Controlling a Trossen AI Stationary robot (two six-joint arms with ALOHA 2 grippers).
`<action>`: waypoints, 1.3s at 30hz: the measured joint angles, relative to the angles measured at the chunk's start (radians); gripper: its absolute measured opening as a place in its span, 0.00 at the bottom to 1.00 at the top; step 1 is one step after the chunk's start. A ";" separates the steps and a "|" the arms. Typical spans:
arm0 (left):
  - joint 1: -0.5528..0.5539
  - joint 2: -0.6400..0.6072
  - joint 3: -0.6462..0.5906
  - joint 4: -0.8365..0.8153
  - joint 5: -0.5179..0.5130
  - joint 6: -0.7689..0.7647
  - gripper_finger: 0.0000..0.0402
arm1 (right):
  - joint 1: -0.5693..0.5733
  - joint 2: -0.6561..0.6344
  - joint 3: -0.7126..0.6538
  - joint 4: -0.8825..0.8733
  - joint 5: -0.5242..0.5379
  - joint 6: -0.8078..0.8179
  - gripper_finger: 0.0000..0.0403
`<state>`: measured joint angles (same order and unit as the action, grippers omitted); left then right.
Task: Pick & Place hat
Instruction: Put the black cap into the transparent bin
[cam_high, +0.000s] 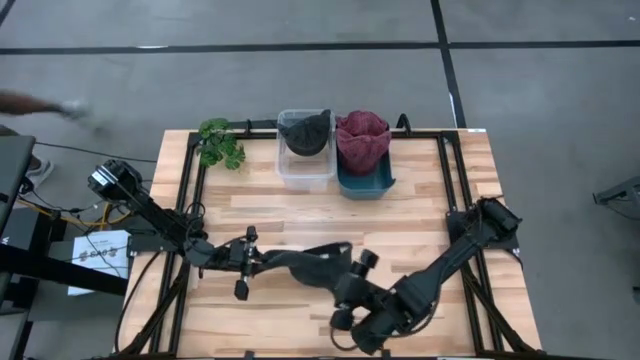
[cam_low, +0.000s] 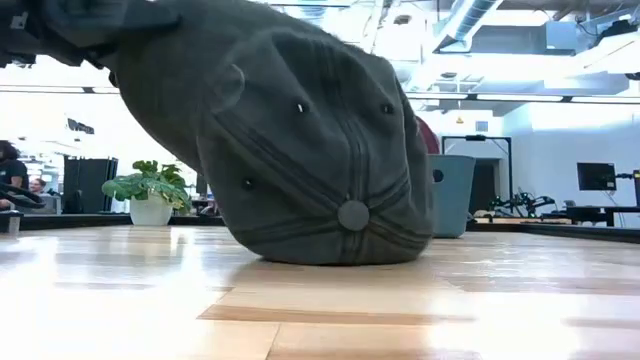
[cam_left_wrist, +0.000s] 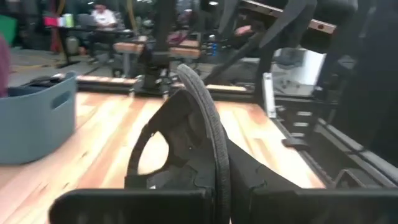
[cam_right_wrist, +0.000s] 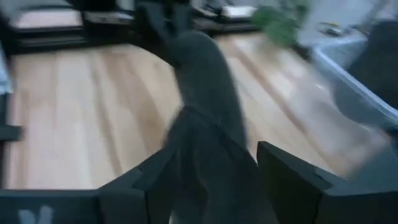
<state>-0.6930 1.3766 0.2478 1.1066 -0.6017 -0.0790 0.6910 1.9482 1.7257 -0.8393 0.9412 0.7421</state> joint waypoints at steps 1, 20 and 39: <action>0.000 0.000 0.000 -0.009 -0.019 -0.008 0.03 | 0.012 -0.001 -0.003 -0.052 0.022 0.063 0.52; 0.147 0.000 0.059 0.046 0.102 0.066 0.03 | 0.167 0.021 -0.305 -0.284 0.262 1.076 0.03; 0.182 0.000 0.066 -0.067 0.318 0.074 0.03 | 0.006 0.020 -0.309 -0.209 0.187 1.045 0.00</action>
<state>-0.5110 1.3769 0.3134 1.0401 -0.2837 -0.0048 0.6974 1.9686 1.4162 -1.0486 1.1286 1.7871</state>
